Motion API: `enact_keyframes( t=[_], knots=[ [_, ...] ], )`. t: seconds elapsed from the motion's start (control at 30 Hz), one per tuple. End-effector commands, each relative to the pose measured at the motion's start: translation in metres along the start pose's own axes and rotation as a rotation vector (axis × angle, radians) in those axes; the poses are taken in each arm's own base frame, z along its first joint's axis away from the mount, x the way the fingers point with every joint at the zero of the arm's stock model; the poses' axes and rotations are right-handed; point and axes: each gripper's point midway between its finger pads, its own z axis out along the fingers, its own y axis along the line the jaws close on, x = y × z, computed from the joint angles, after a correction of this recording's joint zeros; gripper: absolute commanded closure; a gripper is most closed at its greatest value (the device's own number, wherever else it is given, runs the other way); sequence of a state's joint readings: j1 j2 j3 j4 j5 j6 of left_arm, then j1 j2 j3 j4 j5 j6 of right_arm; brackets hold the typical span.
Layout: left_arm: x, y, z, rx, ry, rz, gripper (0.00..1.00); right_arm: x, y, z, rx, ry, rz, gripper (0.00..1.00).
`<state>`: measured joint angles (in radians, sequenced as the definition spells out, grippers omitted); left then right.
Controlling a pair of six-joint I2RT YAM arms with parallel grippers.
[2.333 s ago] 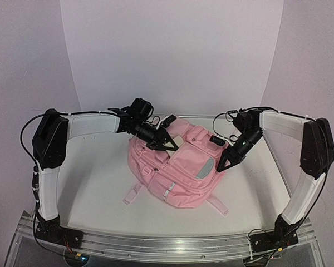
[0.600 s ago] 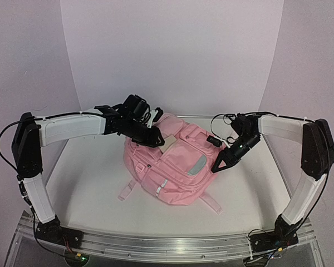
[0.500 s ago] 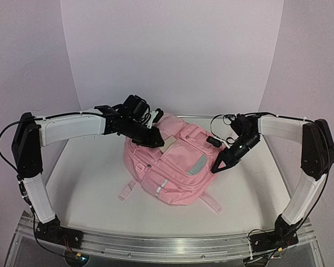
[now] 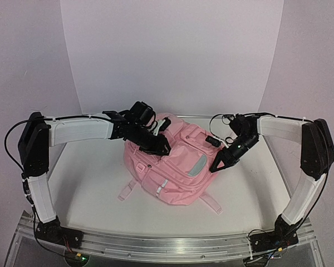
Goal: Pack the student bag
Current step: Place the personal item in the student bag.
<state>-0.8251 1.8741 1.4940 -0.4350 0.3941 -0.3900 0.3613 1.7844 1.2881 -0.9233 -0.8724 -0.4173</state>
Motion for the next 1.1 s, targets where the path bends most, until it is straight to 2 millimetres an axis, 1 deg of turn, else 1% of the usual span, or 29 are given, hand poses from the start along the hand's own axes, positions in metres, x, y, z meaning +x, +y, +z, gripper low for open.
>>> enact_keyframes(
  t=[0.0, 0.07, 0.17, 0.23, 0.33, 0.4, 0.43, 0.6, 0.67, 0.77, 0.83, 0.93, 1.07],
  knots=[
    [-0.003, -0.040, 0.002, 0.180, 0.000, 0.026, 0.61, -0.015, -0.004, 0.006, 0.010, -0.040, -0.047, 0.52],
    [-0.003, -0.040, 0.002, 0.178, -0.004, 0.022, 0.55, -0.015, -0.004, 0.006, 0.012, -0.039, -0.048, 0.52],
    [-0.007, -0.033, -0.003, 0.123, -0.026, 0.020, 0.52, -0.013, -0.005, 0.006, 0.015, -0.037, -0.049, 0.53],
    [-0.014, -0.022, -0.009, 0.058, -0.053, 0.011, 0.50, -0.013, -0.005, 0.006, 0.018, -0.036, -0.050, 0.53],
    [-0.024, 0.005, -0.021, -0.024, -0.094, -0.050, 0.46, -0.011, -0.005, 0.005, 0.027, -0.034, -0.052, 0.53],
    [-0.029, 0.014, -0.028, -0.025, -0.124, -0.086, 0.45, -0.009, -0.005, 0.005, 0.030, -0.031, -0.052, 0.53],
    [-0.032, 0.015, -0.030, -0.016, -0.140, -0.088, 0.44, -0.008, -0.005, 0.005, 0.033, -0.030, -0.053, 0.53],
    [-0.041, 0.000, -0.039, 0.050, -0.192, -0.052, 0.43, -0.004, -0.004, 0.004, 0.040, -0.028, -0.056, 0.53],
    [-0.044, -0.002, -0.043, 0.054, -0.210, -0.046, 0.41, -0.004, -0.004, 0.003, 0.041, -0.029, -0.056, 0.53],
    [-0.050, 0.004, -0.051, -0.003, -0.246, -0.055, 0.40, -0.005, -0.003, 0.003, 0.041, -0.030, -0.056, 0.53],
    [-0.054, 0.009, -0.056, -0.043, -0.268, -0.062, 0.41, -0.005, -0.003, 0.003, 0.041, -0.030, -0.057, 0.53],
    [-0.057, 0.008, -0.057, -0.043, -0.276, -0.061, 0.44, -0.006, -0.003, 0.002, 0.039, -0.032, -0.057, 0.54],
    [-0.055, -0.006, -0.049, 0.040, -0.244, -0.036, 0.46, -0.006, -0.002, 0.002, 0.036, -0.035, -0.056, 0.54]
  ],
)
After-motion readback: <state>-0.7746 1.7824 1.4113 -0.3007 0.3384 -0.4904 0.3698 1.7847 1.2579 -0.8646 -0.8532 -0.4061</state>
